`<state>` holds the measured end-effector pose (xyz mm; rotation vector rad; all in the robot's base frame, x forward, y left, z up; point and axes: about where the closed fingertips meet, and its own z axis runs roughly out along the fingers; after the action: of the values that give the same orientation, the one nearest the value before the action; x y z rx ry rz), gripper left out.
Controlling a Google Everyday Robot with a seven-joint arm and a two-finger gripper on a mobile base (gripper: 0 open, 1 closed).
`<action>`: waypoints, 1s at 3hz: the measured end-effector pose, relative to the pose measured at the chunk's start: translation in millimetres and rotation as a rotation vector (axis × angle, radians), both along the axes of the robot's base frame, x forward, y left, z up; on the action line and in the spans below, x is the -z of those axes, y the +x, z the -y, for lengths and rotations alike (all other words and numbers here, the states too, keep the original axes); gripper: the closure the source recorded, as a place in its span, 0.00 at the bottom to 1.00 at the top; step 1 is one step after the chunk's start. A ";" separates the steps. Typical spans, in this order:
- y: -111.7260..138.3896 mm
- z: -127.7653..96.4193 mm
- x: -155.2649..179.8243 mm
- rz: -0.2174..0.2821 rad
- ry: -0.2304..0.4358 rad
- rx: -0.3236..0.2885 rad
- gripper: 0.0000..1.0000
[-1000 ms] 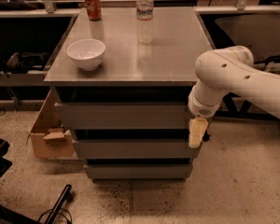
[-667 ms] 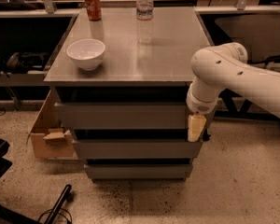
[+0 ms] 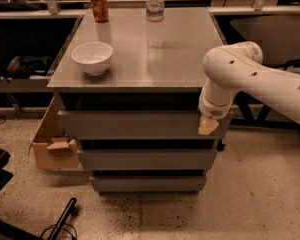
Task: Open top drawer
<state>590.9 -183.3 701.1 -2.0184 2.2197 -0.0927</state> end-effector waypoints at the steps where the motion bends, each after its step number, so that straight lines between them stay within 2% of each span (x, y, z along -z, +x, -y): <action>1: 0.0 0.0 -8.3 0.000 0.000 0.000 0.87; 2: 0.0 -0.1 -14.7 0.000 0.000 0.000 0.86; 3: -2.5 -0.5 -15.0 -0.001 0.000 0.000 0.55</action>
Offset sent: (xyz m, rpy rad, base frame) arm -0.0148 0.0084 -0.0364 0.0330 0.1392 0.0032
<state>588.4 -182.8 716.0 -2.0188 2.2199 -0.0920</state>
